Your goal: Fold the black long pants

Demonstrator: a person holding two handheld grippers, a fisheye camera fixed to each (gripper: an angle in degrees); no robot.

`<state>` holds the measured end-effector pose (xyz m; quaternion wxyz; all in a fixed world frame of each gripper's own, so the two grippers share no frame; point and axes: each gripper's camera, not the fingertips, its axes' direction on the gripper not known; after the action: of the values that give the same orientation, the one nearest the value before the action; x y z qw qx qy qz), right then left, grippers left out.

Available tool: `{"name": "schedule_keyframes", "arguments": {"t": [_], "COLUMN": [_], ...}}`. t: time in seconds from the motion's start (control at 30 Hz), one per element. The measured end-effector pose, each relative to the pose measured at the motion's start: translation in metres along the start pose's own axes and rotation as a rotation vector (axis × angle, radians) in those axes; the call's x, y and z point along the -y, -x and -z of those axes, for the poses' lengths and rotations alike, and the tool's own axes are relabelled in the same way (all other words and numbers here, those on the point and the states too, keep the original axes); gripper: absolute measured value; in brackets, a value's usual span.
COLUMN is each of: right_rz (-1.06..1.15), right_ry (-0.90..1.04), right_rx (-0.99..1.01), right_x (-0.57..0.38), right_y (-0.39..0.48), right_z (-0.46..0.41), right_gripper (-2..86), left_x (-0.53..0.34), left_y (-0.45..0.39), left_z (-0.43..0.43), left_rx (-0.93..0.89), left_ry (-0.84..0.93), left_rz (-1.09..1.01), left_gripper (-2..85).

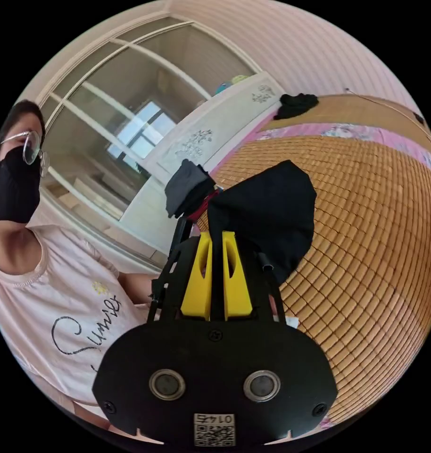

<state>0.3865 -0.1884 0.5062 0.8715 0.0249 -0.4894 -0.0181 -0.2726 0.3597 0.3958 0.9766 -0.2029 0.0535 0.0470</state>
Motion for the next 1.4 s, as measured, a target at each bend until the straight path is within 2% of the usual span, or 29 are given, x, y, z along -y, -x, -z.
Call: {"name": "schedule_keyframes", "arguments": {"t": [0.17,0.2,0.27,0.37,0.43,0.53,0.6,0.67,0.73,0.8,0.83,0.9,1.0,1.2,1.27,1.4], "right_rz": [0.5,0.548,0.674,0.705,0.677,0.454,0.307,0.3,0.345,0.374,0.384,0.341,0.16,-0.326,-0.513,-0.717], "right_ry": [0.171,0.177,0.187,0.19,0.204,0.241,0.304,0.327,0.388,0.448,0.468,0.469,0.464,0.268,0.125,-0.119], "right_rx": [0.141,0.157,0.244,0.316,0.265,0.057,-0.073,-0.078,-0.038,-0.051,-0.059,-0.083,-0.201,-0.57,-0.683,-0.809], "right_x": [0.104,0.115,0.161,0.231,0.278,0.351,0.368,0.349,0.323,0.289,0.261,0.215,0.128,-0.062,-0.138,-0.241], "right_y": [0.142,0.158,0.211,0.246,0.252,0.238,0.221,0.209,0.199,0.18,0.165,0.136,0.081,0.031,0.038,0.061], "right_z": [-0.089,-0.097,-0.125,-0.17,-0.212,-0.299,-0.344,-0.369,-0.373,-0.365,-0.35,-0.316,-0.239,-0.025,0.057,0.15], "right_gripper": [2.1,2.1,2.2,3.0,4.0,5.3,4.9,5.2,6.6,7.4,7.5,7.2,6.7,5.3,5.5,6.5], "left_x": [-0.049,-0.056,-0.088,-0.099,-0.08,-0.022,0.003,0.008,-0.007,-0.027,-0.043,-0.069,-0.094,-0.059,-0.025,0.023], "left_y": [0.016,0.017,0.013,0.008,0.018,0.087,0.14,0.19,0.187,0.169,0.157,0.139,0.101,-0.031,-0.09,-0.188], "left_z": [0.208,0.232,0.328,0.421,0.458,0.493,0.493,0.486,0.484,0.476,0.467,0.449,0.404,0.264,0.194,0.072], "left_rx": [0.135,0.154,0.258,0.414,0.502,0.566,0.685,0.645,0.65,0.746,0.812,0.808,0.721,0.618,0.465,0.197], "left_ry": [-0.473,-0.528,-0.762,-0.961,-0.995,-0.926,-0.822,-0.692,-0.704,-0.698,-0.679,-0.654,-0.546,-0.338,-0.265,-0.091], "left_rz": [0.09,0.101,0.109,0.09,0.092,0.213,0.363,0.475,0.435,0.379,0.354,0.313,0.24,-0.174,-0.339,-0.542], "left_gripper": [4.4,4.5,4.6,4.9,5.2,7.5,9.0,10.6,10.9,10.3,10.0,9.9,9.4,5.8,5.6,6.0]}}
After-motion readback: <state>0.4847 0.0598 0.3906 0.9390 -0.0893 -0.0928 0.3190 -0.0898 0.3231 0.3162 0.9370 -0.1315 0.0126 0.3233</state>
